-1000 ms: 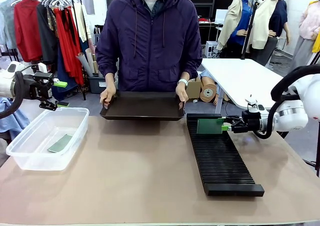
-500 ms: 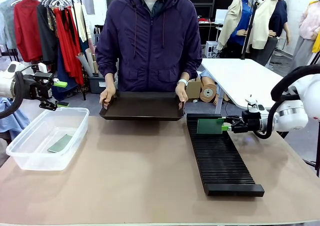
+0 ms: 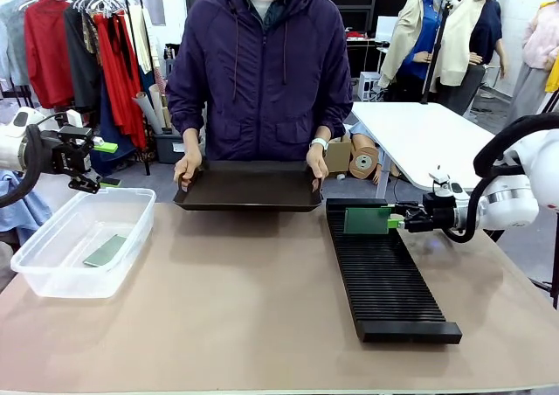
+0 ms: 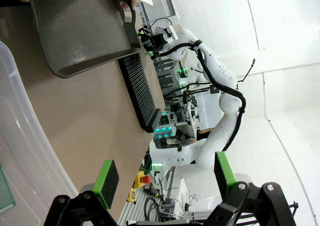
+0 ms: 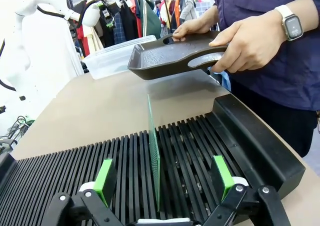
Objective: Sort PCBs into racks and boxes based on the side picked up.
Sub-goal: If the short side of the Blank PCB is picked up, insert it into the PCB Rack ; if the long side is picked up, place it in the Organizing box.
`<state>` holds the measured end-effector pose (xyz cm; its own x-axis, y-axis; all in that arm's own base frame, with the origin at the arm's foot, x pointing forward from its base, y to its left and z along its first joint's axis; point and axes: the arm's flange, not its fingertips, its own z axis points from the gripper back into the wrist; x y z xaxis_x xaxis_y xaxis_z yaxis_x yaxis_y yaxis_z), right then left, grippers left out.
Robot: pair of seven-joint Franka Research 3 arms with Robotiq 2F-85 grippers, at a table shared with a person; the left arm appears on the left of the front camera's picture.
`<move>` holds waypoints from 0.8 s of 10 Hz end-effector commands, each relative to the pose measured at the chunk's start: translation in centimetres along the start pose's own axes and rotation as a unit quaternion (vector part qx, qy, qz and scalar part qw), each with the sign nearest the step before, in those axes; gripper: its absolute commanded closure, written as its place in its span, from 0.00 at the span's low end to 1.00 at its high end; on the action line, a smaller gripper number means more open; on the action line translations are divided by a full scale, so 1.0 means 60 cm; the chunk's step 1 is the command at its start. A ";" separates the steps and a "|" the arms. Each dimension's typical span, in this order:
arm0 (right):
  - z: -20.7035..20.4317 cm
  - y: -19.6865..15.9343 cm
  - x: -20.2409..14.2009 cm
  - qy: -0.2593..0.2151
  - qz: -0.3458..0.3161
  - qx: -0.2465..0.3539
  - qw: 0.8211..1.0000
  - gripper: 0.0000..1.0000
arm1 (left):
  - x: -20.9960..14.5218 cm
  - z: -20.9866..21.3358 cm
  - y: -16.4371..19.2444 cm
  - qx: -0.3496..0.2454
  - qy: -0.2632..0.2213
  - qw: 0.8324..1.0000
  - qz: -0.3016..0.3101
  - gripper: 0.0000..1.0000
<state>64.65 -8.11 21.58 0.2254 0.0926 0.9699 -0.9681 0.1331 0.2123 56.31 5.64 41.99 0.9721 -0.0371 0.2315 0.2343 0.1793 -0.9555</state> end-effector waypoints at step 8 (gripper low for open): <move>0.002 0.110 0.145 -0.059 -0.084 0.048 0.994 0.00 | 0.000 0.002 -0.003 0.000 0.001 1.000 -0.002 0.00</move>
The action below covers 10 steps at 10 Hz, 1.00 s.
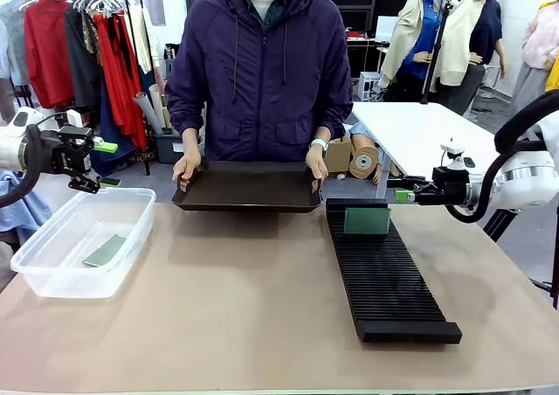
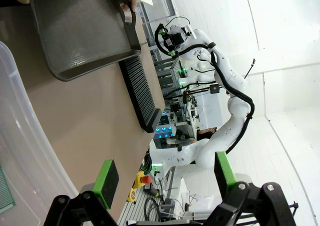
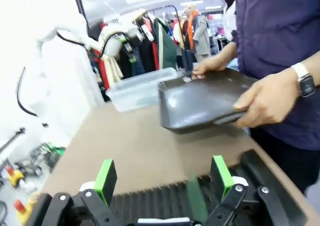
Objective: Sort PCBs into racks and boxes based on the side picked up.
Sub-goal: If the short side of the Blank PCB is picked up, insert it into the PCB Rack ; if the long side is picked up, place it in the Organizing box.
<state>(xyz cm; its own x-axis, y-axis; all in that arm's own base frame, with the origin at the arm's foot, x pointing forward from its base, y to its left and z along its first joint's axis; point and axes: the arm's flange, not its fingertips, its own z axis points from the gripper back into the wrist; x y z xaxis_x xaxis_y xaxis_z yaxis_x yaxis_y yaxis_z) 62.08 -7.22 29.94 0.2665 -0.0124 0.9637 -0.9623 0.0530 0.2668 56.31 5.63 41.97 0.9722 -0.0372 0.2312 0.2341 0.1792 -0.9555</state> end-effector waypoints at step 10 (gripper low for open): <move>-0.051 0.214 0.094 0.035 -0.427 0.027 0.903 0.00 | 0.000 0.003 -0.003 0.000 0.001 1.000 -0.002 0.00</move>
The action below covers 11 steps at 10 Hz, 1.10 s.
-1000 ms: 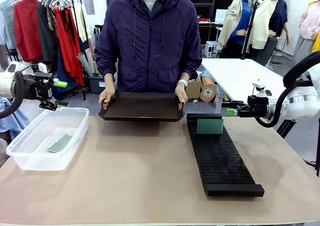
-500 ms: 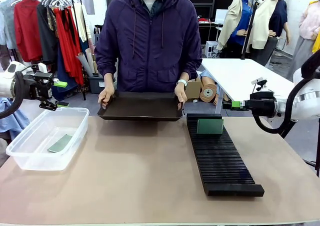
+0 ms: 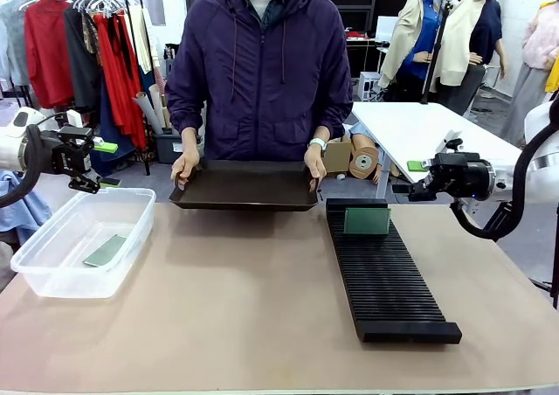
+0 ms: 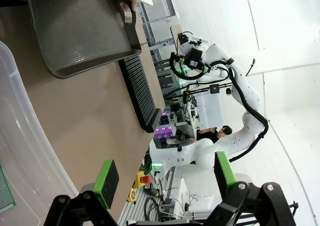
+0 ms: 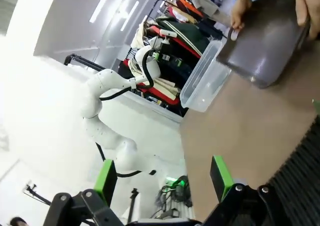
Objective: Sort PCBs into racks and boxes based on the side picked up.
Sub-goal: If the short side of the Blank PCB is picked up, insert it into the PCB Rack ; if the long side is picked up, place it in the Organizing box.
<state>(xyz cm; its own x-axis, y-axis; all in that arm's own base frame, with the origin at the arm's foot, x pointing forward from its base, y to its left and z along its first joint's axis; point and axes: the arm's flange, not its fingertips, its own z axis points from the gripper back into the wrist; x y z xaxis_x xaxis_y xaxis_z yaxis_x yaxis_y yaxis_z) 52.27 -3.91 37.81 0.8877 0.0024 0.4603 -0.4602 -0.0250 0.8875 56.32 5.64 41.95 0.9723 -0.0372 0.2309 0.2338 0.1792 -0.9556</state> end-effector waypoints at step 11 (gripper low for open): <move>-0.004 0.038 -0.002 0.025 -0.062 -0.003 0.998 0.00 | 0.000 0.003 -0.003 0.000 0.001 1.000 -0.002 0.00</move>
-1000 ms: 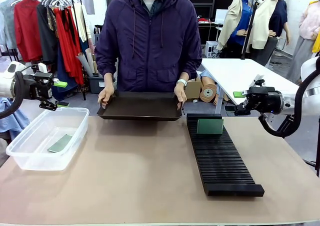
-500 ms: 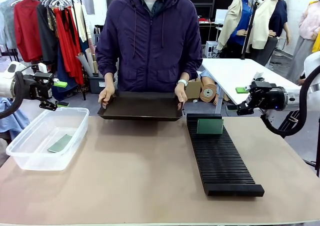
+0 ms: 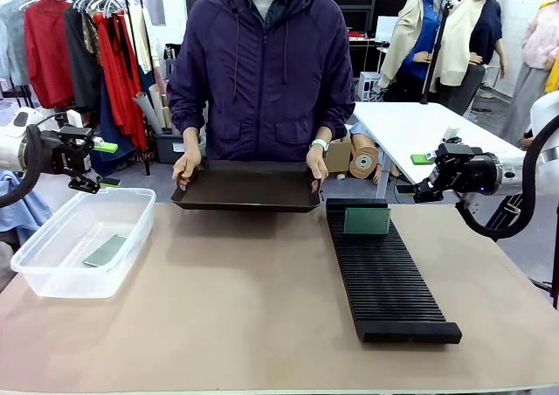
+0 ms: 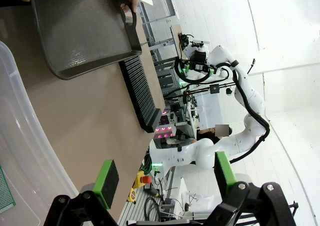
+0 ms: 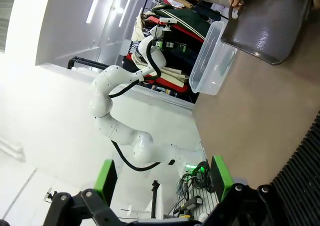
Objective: Sort PCBs into racks and boxes based on the side picked up.
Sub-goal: If the short side of the Blank PCB is picked up, insert it into the PCB Rack ; if the long side is picked up, place it in the Organizing box.
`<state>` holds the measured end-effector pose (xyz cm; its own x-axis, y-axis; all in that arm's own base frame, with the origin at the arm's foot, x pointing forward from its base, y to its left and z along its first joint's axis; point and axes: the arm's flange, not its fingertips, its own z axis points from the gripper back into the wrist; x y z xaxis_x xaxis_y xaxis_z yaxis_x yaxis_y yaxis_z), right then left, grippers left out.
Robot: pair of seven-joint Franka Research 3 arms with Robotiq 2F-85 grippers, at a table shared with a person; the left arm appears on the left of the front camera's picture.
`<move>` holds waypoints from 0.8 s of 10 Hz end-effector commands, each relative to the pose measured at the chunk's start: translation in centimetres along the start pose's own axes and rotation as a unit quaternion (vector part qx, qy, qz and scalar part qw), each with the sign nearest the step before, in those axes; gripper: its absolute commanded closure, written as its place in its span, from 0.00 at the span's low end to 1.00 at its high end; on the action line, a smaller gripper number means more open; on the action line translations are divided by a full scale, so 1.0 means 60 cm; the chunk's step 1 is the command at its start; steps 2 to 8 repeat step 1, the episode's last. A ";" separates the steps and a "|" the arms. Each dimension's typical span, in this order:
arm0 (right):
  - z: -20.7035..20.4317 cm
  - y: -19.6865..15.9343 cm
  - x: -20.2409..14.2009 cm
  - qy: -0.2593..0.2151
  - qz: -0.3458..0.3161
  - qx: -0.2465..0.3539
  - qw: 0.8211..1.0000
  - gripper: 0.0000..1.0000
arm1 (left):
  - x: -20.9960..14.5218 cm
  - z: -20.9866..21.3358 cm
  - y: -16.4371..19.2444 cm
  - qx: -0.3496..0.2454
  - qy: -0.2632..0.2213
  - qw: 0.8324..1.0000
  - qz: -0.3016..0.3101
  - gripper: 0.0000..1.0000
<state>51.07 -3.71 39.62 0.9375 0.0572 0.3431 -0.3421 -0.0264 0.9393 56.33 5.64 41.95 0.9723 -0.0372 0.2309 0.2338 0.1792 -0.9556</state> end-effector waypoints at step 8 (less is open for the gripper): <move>0.000 0.002 0.002 -0.001 0.002 -0.006 1.000 0.00 | 0.000 0.003 -0.003 0.000 0.001 1.000 -0.002 0.00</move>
